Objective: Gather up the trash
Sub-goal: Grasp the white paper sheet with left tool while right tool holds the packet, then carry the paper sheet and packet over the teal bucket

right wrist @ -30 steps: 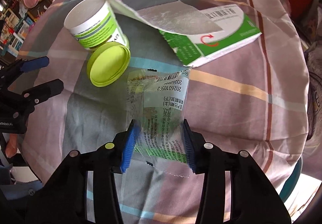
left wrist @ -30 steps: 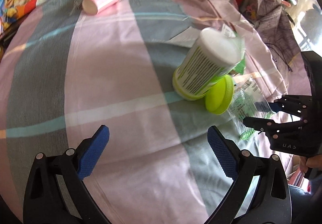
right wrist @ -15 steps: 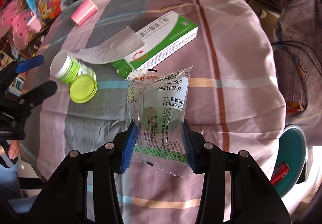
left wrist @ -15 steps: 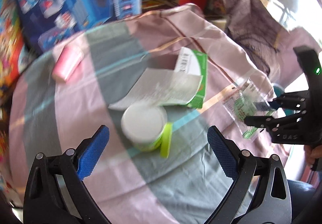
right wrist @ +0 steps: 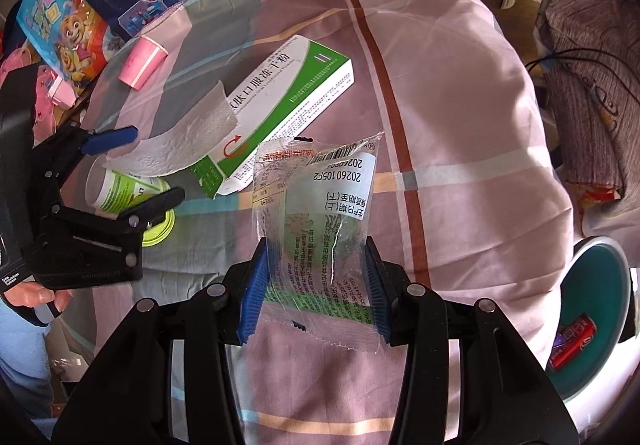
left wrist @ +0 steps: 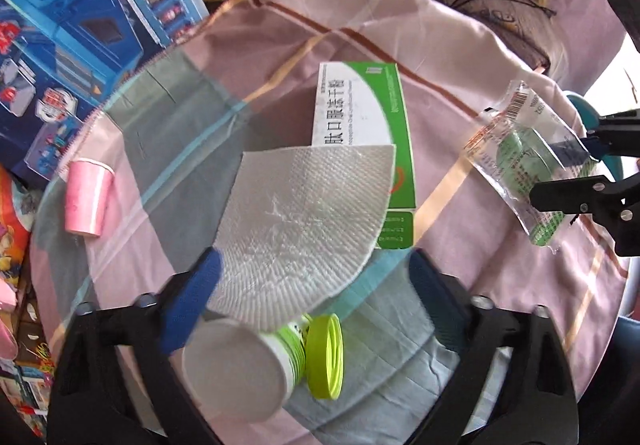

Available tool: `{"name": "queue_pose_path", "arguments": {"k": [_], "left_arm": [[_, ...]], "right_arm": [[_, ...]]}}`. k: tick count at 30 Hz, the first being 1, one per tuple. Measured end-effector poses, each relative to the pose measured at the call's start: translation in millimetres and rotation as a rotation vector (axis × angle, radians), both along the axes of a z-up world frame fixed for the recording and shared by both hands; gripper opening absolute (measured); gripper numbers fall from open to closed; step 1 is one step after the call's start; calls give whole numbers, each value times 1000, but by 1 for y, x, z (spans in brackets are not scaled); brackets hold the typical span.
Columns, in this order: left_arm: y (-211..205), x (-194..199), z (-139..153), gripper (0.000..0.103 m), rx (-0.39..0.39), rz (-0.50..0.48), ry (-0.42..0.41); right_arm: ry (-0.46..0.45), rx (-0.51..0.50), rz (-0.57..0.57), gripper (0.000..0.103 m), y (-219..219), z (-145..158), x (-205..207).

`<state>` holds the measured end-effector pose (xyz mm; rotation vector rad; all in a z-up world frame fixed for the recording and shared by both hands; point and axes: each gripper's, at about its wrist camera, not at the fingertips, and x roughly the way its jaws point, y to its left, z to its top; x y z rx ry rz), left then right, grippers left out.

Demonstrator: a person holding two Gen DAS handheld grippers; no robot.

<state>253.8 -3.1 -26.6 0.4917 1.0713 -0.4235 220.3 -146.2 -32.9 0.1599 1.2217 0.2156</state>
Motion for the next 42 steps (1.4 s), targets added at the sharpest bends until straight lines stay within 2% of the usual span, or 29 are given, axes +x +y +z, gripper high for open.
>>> {"name": "queue_pose_path", "arguments": {"k": [1,2,3,4,6,7,12,21,28,37,42], "left_arm": [[1,4,-3,68,5,6,10],[1,7,-5,59,9,10,21],[2,10,-7,45,11,18,28],[5,14,-8,23,-9,31,53],[9,17,-8,8,-46,51,87],[10,17,-6,5,-51,63,68],[7,14,10,2,-103,88,23],[-35,-16,58,2,-240,24,-36],[-71,-48,60,2,-301,-13,6],[-120,-90,52,2,-340,-64,66],[-151,-108,57,2,-345,-122,70]], "right_arm": [[5,7,-4,43,-1,-2,2],[11,16,-10,43,-3,-6,4],[15,22,-13,43,-4,-8,5],[17,28,-17,43,-5,-10,5],[20,37,-21,43,-6,-13,6],[19,40,-23,43,-6,-14,6],[-4,54,-43,43,-14,-11,3],[-59,68,-109,43,-47,10,-18],[-80,74,-179,43,-85,20,-47],[-110,84,-265,43,-139,27,-85],[-134,102,-324,43,-175,31,-107]]}}
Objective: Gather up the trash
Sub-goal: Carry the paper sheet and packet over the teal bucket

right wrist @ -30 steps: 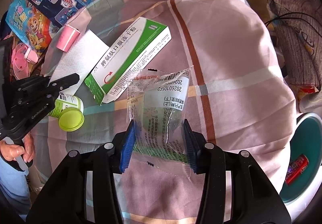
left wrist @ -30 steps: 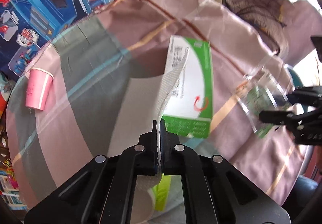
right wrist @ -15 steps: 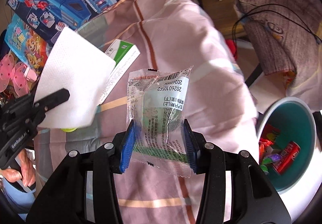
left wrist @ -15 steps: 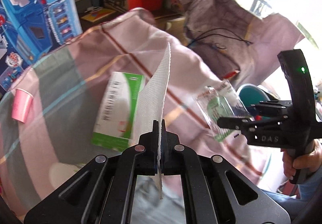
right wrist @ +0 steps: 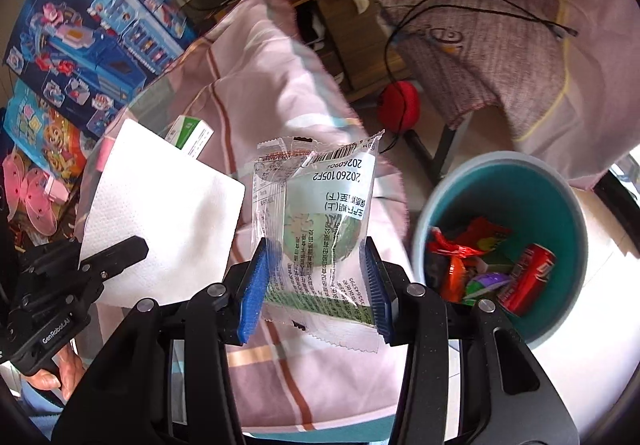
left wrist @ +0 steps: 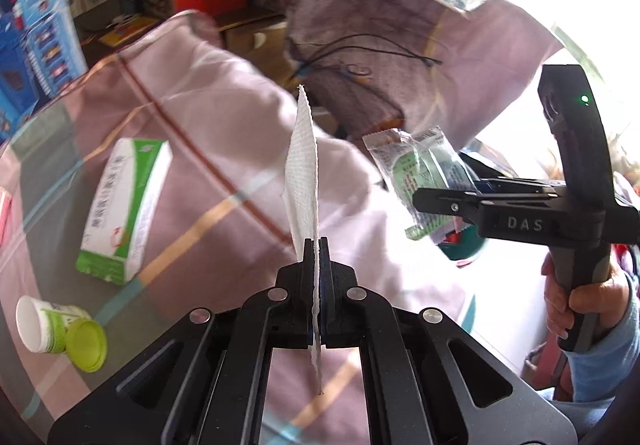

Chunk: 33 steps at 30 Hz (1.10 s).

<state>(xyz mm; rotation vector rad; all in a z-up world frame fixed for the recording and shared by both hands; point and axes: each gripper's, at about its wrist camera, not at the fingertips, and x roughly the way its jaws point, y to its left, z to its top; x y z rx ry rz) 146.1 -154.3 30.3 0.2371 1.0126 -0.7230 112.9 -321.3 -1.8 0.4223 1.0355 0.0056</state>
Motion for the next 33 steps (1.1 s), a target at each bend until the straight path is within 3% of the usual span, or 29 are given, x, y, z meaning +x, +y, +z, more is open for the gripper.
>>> {"name": "queue_pose_path", "arguments": {"k": [14,33], "left_arm": [[-93,-30,9,2,-3,-138,-27],[-216,-37,-15,2,-34,-305,62]], "right_arm": [[-23,26,-144,43,-91,-2,-52],[33,26,-328,43,-195,-19,-99]]}}
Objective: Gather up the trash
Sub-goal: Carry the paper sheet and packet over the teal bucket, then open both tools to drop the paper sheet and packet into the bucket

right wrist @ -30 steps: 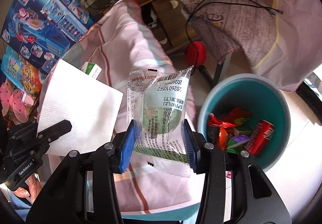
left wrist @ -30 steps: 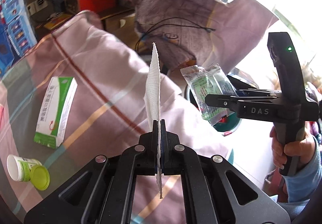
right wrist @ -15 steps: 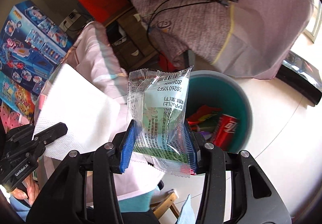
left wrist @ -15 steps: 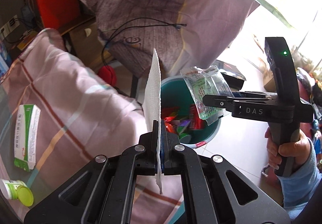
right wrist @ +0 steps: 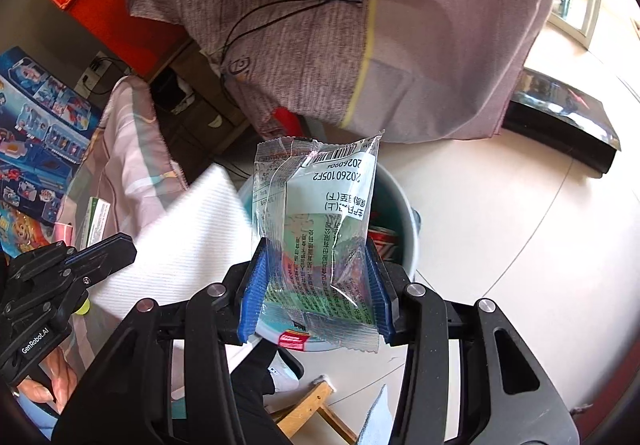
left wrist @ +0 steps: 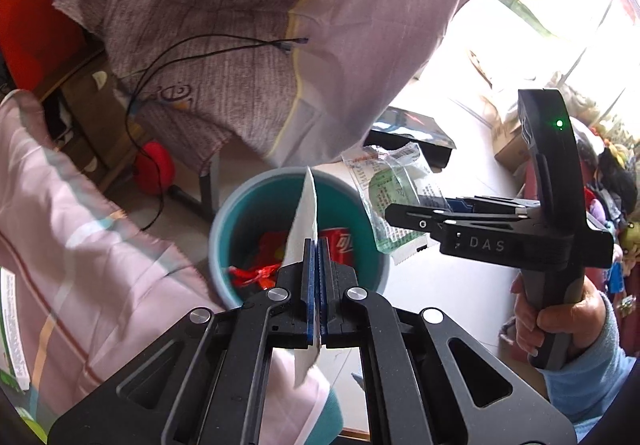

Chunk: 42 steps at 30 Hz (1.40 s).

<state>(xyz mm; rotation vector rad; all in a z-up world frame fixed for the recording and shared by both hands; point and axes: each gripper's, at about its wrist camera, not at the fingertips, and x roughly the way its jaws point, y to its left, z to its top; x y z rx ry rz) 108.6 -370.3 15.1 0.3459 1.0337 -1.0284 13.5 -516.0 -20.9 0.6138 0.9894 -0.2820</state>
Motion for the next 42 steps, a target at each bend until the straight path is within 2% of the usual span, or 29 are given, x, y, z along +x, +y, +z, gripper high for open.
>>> {"name": "queue_pose_path", "arguments": {"k": [8,11,12,13,14,15,16,19,20,21,25,27,32,41,42], "left_arm": [[-28,17,-27,3,31,5,24],[-27,22,-41,9,60,14,51],[-26,23,-45,26,67,18,53],[-23,24,-49,51,75,29,51],[-20,25,-50,63,78,39,42],[-18,25,-52,81,81,51,31],[-13,26,-53,91,87,69,22],[-2,28,-56,95,89,93,34],[1,30,-58,96,93,100,44],[5,30,-61,96,99,104,56],[15,30,-69,96,114,115,72],[18,30,-73,96,117,120,85],[25,29,-77,96,116,131,104],[42,21,-75,96,112,140,115],[45,20,-74,96,111,143,116]], "right_arm": [[53,2,-24,45,-17,-8,3],[70,-1,-9,45,-15,-13,9],[74,-1,-3,45,-14,-14,12],[77,1,1,45,-14,-16,15],[80,4,6,45,-13,-17,19],[83,9,12,46,-11,-19,23],[85,10,18,47,-10,-21,27],[90,13,33,52,-5,-24,38],[90,15,38,55,-4,-24,41],[90,17,45,61,-2,-24,45],[90,16,57,68,4,-24,55],[94,16,58,75,6,-24,56],[119,28,48,79,8,-30,55],[155,42,38,79,21,-31,50],[155,39,39,83,24,-29,50]]}}
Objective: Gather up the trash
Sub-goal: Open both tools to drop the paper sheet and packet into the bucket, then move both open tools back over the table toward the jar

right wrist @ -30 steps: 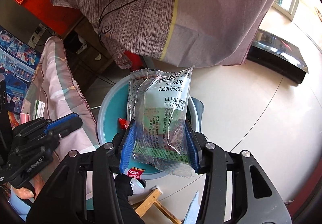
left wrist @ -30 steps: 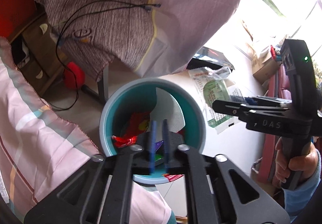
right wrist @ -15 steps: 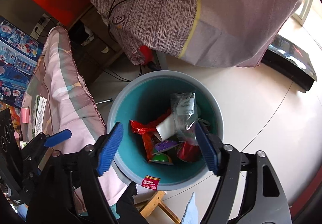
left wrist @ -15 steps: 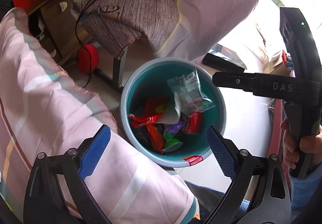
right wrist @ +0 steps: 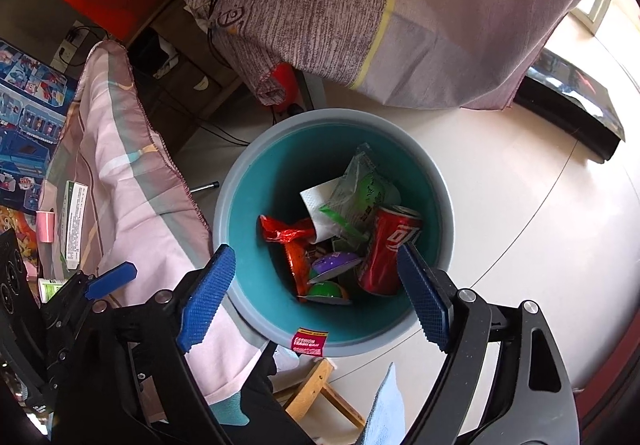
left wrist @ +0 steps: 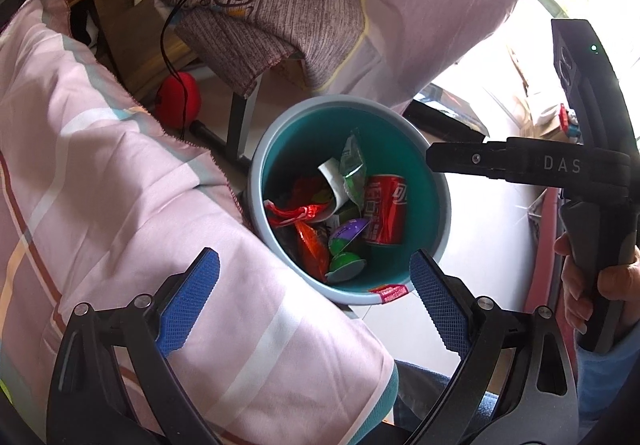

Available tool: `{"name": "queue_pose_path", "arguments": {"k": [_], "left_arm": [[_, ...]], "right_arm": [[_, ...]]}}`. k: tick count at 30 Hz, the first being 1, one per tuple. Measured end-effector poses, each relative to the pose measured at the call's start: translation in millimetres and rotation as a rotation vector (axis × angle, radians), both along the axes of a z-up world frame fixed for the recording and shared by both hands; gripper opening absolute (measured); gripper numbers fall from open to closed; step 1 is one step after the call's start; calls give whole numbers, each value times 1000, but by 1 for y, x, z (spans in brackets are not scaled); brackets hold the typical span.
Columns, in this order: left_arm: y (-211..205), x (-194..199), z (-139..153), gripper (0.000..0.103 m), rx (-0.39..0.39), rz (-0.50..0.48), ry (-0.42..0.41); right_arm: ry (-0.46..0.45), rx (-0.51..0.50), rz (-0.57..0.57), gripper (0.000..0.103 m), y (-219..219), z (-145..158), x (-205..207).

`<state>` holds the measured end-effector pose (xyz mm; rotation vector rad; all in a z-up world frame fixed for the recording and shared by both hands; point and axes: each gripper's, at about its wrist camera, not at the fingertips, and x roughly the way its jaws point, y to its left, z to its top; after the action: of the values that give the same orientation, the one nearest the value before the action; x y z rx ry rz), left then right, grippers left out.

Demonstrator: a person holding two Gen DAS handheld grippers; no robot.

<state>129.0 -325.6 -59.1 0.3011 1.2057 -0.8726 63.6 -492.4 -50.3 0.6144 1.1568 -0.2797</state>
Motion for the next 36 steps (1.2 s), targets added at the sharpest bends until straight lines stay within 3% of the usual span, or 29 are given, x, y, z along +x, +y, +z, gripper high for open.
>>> {"name": "queue_pose_path", "arguments": {"k": [8,15,29,36], "left_arm": [[43,-8,9,96,0,44,-21],[108,-14,16,96,18,122,-52],[281,-16,33,96,45,385,-124],[374,-7,25,97,40,540,-135]], "right_arm": [[-11,-12,38,86,39,12,6],[-24,-3,119,86,93,18,18],[-26,-48,376,86,241,37,55],[-6,-77,545,86,333,39,80]]}}
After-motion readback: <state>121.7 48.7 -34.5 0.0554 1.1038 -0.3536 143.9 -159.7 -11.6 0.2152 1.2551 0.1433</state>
